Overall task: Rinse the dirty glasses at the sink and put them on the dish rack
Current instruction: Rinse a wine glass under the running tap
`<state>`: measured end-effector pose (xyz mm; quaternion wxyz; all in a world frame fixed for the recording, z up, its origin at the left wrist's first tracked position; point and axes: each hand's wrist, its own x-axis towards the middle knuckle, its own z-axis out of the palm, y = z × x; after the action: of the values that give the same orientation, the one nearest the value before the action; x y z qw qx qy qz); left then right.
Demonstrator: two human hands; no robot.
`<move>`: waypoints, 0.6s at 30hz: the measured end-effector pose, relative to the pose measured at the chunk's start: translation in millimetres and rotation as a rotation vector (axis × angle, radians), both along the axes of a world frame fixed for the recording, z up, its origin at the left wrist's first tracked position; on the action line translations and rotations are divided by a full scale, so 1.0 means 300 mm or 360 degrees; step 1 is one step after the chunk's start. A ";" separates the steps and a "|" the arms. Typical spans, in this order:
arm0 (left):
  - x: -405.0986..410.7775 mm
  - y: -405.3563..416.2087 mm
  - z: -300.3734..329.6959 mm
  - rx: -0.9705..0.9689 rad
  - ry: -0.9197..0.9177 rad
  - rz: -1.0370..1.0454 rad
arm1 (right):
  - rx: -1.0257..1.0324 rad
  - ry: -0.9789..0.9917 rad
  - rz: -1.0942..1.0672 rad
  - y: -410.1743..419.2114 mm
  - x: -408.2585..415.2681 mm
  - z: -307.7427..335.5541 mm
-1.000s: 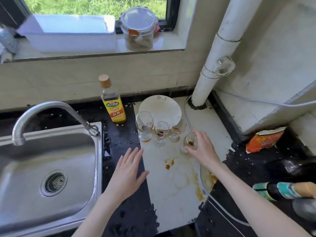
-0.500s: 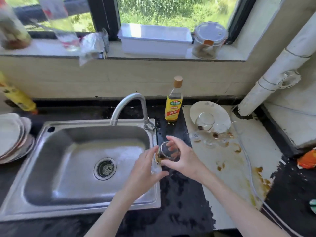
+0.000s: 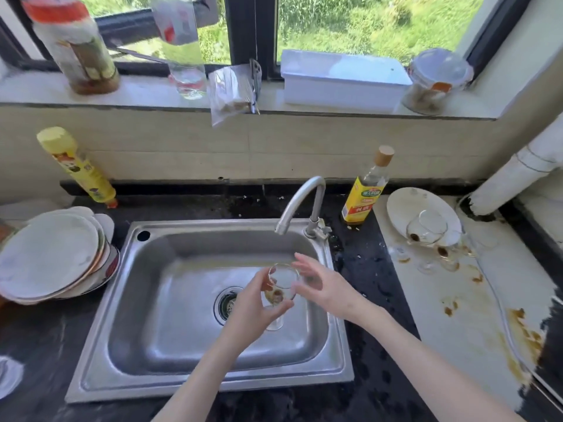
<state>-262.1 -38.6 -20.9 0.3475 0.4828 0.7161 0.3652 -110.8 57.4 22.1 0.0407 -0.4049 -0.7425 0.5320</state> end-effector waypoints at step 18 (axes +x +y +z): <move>-0.083 0.169 -0.124 -0.0213 -0.0243 0.0162 | 0.0769 -0.0495 -0.0235 0.310 -0.040 -0.281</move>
<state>-286.9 12.1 -58.1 0.4135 0.3922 0.7339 0.3694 -122.8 150.4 -62.2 0.0602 -0.5130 -0.8136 0.2670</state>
